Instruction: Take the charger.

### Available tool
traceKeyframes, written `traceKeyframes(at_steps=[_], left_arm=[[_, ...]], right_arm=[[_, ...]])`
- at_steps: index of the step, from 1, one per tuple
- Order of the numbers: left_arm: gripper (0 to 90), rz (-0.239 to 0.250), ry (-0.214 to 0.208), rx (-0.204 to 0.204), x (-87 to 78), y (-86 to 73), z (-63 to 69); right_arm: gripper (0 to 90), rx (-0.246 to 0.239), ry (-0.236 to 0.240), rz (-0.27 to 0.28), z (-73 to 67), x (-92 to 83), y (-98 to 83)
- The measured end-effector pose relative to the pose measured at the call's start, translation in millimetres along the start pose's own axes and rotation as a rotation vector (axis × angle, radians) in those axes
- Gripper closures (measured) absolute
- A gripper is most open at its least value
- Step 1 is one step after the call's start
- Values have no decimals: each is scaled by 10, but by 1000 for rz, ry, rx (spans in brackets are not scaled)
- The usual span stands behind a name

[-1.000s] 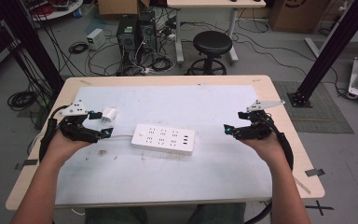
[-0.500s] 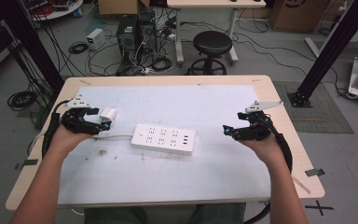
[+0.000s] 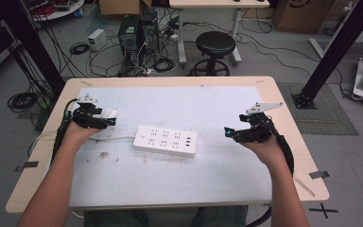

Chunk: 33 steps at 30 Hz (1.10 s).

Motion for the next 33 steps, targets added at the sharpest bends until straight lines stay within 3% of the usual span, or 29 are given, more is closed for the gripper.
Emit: traceKeyframes(at_steps=[10, 13, 16, 22, 23, 27, 30, 33], left_arm=[[168, -6, 13, -43, 151, -81, -91], [167, -32, 14, -63, 239, -104, -122], [167, -70, -2, -26, 294, -23, -108], [167, -84, 17, -30, 358, -32, -132], [167, -89, 11, -50, 394, -90, -159], [172, -101, 24, -33, 395, -84, -150], [232, -117, 46, -18, 382, -83, -152], [298, -109, 42, -19, 368, -68, -139]], right_arm=[[174, 2, -1, -9, 7, 48, -18], [174, 5, -4, -14, 0, 70, -26], [174, 3, -10, -20, -3, 82, -30], [174, 13, -14, -9, 0, 53, -47], [174, 13, -14, -9, 0, 53, -47], [174, 15, -15, -10, 24, 48, -60], [174, 11, -10, -11, 12, 73, -46], [174, 12, -13, -17, -3, 80, -41]])
Point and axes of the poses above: each handheld gripper's, and its own axes: x roughly forward along the jaws, y roughly out of its top, z roughly to its right, the point moved 4 cm from there along x, roughly forward along the jaws, and after that the axes turned 15 degrees about x, right-handed, at the moved point
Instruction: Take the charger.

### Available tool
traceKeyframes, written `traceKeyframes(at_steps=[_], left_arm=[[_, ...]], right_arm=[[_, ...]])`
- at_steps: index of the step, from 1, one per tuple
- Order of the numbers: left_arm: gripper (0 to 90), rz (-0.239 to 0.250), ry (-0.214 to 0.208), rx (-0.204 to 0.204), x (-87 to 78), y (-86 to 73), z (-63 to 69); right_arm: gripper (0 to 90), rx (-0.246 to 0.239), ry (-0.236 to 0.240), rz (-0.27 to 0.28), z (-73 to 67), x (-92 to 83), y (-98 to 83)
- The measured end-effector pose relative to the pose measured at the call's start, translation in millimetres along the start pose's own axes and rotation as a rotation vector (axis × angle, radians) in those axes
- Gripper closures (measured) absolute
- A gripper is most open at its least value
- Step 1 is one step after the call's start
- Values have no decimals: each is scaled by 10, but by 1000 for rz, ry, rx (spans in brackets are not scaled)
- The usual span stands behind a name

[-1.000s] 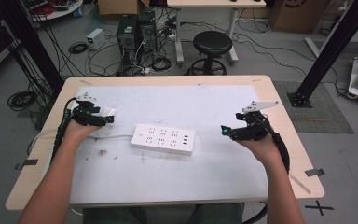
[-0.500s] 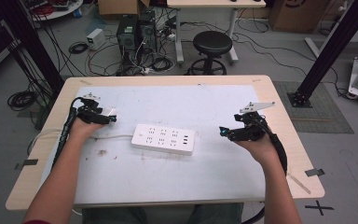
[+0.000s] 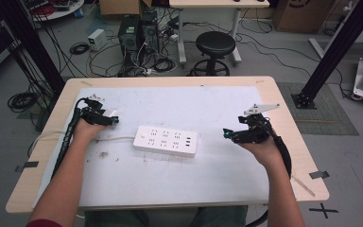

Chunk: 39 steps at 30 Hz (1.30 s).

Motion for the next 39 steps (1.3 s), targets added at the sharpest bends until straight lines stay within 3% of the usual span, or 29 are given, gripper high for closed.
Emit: traceKeyframes(at_steps=[1, 5, 16, 17, 21, 25, 26, 29, 35, 39], left_arm=[[353, -1, 4, 8, 1, 1, 2], [423, 0, 0, 18, -10, 10, 16], [425, -9, -1, 47, -99, 65, 80], [425, 11, -23, 70, -220, 120, 113], [425, 51, -41, 112, -424, 208, 182], [425, 76, -51, 122, -582, 261, 228], [425, 119, -63, 116, -748, 314, 277], [425, 161, -59, 127, -964, 370, 360], [425, 180, -63, 157, -1241, 423, 499], [425, 214, -77, 180, -1472, 465, 660]], right_arm=[[174, -5, 0, 1, -7, 6, 4], [174, -4, -1, -2, -7, 5, 0], [174, -6, 5, -4, -12, 0, 14], [174, -6, 5, -4, -12, 0, 14], [174, -10, 9, 1, -27, -28, 58], [174, -12, 14, 4, -37, -51, 71], [174, -13, 15, 5, -38, -55, 72], [174, -11, 20, 1, -40, -64, 72], [174, -15, 29, 6, -37, -67, 76], [174, -27, 35, 11, -59, -121, 93]])
Point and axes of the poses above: each handheld gripper's, and its own axes: x roughly forward along the jaws, y roughly out of its top, z roughly to its right, the point moved 4 cm from there along x, roughly forward along the jaws, and after that the axes turned 15 degrees about x, right-handed, at the moved point
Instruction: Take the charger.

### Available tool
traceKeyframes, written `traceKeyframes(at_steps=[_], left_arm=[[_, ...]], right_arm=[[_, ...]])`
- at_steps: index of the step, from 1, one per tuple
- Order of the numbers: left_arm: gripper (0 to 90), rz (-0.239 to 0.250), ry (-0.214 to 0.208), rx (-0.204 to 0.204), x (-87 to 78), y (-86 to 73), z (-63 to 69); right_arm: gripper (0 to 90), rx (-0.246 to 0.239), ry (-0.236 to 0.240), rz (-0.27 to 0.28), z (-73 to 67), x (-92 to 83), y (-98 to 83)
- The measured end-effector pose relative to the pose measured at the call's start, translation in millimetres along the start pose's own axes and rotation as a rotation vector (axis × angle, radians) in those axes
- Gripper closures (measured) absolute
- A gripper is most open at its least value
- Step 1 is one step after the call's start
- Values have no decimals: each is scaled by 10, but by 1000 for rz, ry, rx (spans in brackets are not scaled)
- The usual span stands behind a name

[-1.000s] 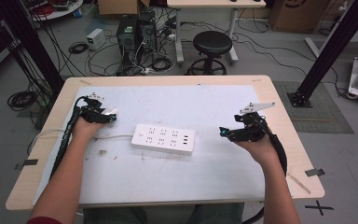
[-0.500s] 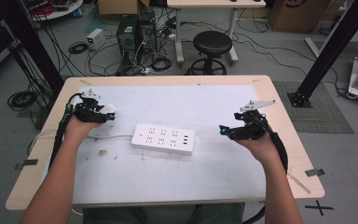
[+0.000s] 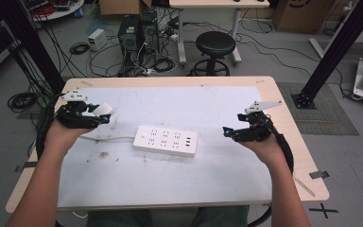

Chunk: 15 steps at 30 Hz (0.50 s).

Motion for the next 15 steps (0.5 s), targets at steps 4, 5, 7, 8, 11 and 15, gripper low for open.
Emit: traceKeyframes(at_steps=[4, 5, 7, 8, 11, 15], left_arm=[[425, 18, -6, 24, -120, 75, 122], [425, 24, -11, 33, -144, 86, 144], [425, 34, -25, 42, -166, 100, 186], [425, 37, -29, 44, -165, 103, 204], [425, 28, -44, 58, -133, 95, 229], [425, 26, -61, 61, -48, 68, 229]], right_arm=[[174, 4, 0, 12, -5, -56, 5], [174, -5, -1, 15, 3, -62, 5], [174, 2, -4, 16, 3, -70, 0], [174, 3, -4, 12, 4, -72, -3], [174, 6, -9, 7, 7, -70, -9], [174, 9, -6, 1, 13, -45, -1]])
Point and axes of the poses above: each handheld gripper's, and its own axes: x roughly forward along the jaws, y roughly out of its top, z roughly to its right, the point moved 4 cm from there along x, roughly forward along the jaws, and after that the axes turned 15 degrees about x, right-handed, at the moved point
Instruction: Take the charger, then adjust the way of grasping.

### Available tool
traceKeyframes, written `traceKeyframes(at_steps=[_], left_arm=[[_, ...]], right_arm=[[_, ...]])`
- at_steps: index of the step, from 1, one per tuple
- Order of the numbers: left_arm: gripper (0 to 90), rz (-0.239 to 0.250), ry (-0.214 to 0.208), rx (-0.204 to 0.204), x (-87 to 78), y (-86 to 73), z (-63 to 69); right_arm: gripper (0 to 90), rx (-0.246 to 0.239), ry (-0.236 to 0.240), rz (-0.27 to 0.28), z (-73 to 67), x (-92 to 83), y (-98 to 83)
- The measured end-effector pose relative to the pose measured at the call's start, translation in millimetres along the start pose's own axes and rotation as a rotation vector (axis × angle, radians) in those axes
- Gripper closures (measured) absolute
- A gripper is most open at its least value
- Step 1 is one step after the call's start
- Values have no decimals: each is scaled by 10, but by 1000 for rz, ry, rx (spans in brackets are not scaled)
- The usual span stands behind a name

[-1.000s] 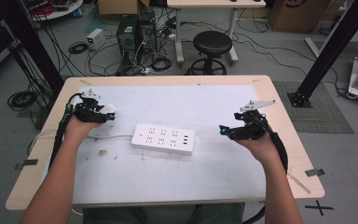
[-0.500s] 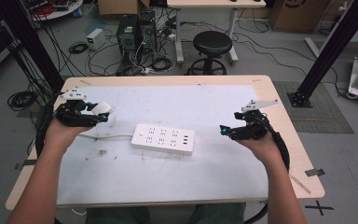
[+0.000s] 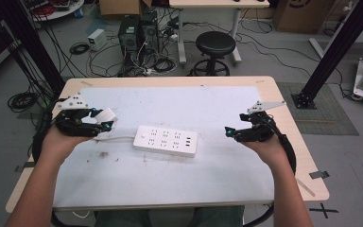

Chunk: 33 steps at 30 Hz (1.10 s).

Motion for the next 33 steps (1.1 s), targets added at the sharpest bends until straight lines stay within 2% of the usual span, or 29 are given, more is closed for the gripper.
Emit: traceKeyframes(at_steps=[5, 8, 9, 13, 19, 24, 26, 27, 28, 29, 30, 31, 33], left_arm=[[425, -13, -9, -4, 85, -28, -12], [425, -4, -12, -8, 125, -24, -26], [425, -5, -11, 3, 157, -16, -67], [425, -1, -18, -2, 194, -20, -128], [424, 16, -44, 7, 255, -29, -156], [424, 81, -78, 20, 321, 37, -123], [424, 88, -87, 26, 342, 52, -112], [424, 104, -107, 43, 387, 83, -82], [424, 104, -107, 43, 387, 83, -82], [424, 104, -107, 43, 387, 83, -82], [424, 126, -134, 59, 465, 125, -9], [424, 131, -143, 75, 496, 141, 21], [424, 137, -149, 93, 547, 172, 74]], right_arm=[[174, -5, 1, -5, 8, 21, 35], [174, -8, -2, -6, -1, 16, 56], [174, -6, 0, -5, -5, 14, 58], [174, -1, -2, -4, 5, -8, 87], [174, -4, 5, -7, -16, -4, 148], [174, -5, 44, -26, -119, 43, 221], [174, -4, 56, -25, -153, 50, 244], [174, -5, 67, -25, -177, 57, 263], [174, -5, 67, -25, -177, 57, 263], [174, 1, 89, -29, -228, 78, 298], [174, 1, 89, -29, -228, 78, 298], [174, 5, 119, -38, -300, 119, 347], [174, 10, 142, -44, -354, 166, 382]])
Point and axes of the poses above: each handheld gripper's, and its own axes: x roughly forward along the jaws, y roughly out of its top, z roughly to its right, the point moved 4 cm from there along x, roughly forward along the jaws, and after that the axes turned 15 degrees about x, right-handed, at the moved point
